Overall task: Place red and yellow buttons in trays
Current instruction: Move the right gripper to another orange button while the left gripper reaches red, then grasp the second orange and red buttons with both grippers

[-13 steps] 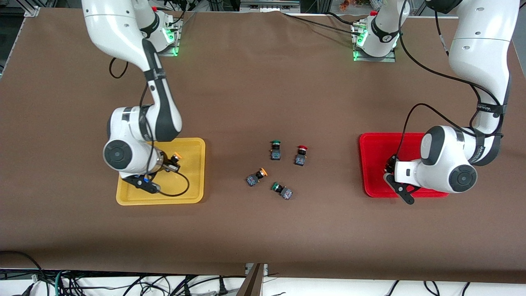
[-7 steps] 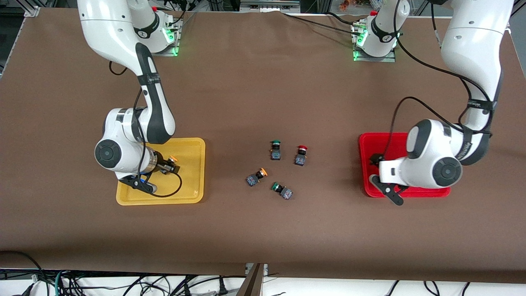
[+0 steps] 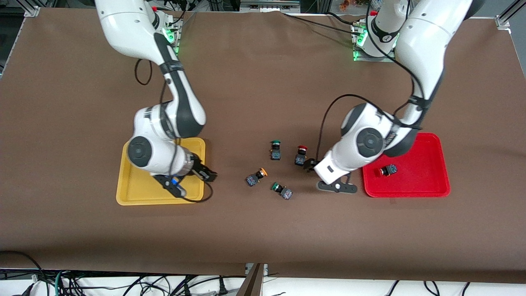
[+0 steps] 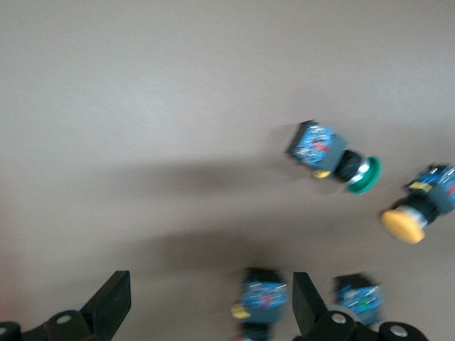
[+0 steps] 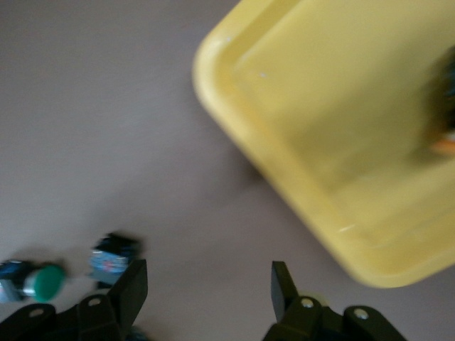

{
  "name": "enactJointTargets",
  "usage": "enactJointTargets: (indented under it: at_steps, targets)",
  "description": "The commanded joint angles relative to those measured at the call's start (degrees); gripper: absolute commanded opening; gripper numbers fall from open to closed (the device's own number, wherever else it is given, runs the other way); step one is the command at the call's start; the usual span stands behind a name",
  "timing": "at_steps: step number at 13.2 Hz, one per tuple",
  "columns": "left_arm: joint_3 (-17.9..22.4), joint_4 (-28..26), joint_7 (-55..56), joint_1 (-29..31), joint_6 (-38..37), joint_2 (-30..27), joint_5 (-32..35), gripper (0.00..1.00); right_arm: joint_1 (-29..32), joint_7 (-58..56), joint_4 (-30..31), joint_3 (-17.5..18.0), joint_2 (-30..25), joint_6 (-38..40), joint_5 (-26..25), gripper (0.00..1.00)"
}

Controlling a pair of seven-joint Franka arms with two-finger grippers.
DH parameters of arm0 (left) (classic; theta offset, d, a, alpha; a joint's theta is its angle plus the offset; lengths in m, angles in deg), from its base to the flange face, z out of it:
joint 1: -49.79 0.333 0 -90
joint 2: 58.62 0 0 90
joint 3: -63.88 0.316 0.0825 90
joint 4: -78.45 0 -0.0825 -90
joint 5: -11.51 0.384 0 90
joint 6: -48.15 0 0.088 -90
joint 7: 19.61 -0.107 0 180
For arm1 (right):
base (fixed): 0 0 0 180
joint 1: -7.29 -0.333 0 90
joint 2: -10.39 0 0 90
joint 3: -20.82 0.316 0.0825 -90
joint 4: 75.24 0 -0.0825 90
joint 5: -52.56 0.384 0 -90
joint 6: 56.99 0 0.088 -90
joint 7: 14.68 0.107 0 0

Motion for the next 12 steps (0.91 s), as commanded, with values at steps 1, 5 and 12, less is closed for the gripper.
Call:
enactJointTargets:
  at_steps: [1, 5, 12]
  targets:
    - [0.9, -0.3, 8.0, -2.9, 4.3, 2.2, 1.0, 1.0, -0.8, 8.3, -8.4, 1.6, 7.3, -5.2, 1.2, 0.79]
    - [0.9, -5.5, 9.3, -4.8, 4.7, 3.0, 6.0, 1.0, -4.6, 14.4, -8.7, 2.7, 11.6, -16.5, 1.3, 0.79]
    - [1.1, -6.7, 9.8, -6.2, 4.7, 3.0, 9.8, 0.54, -6.5, 18.0, -6.2, 5.0, 13.9, -21.9, 0.9, 0.76]
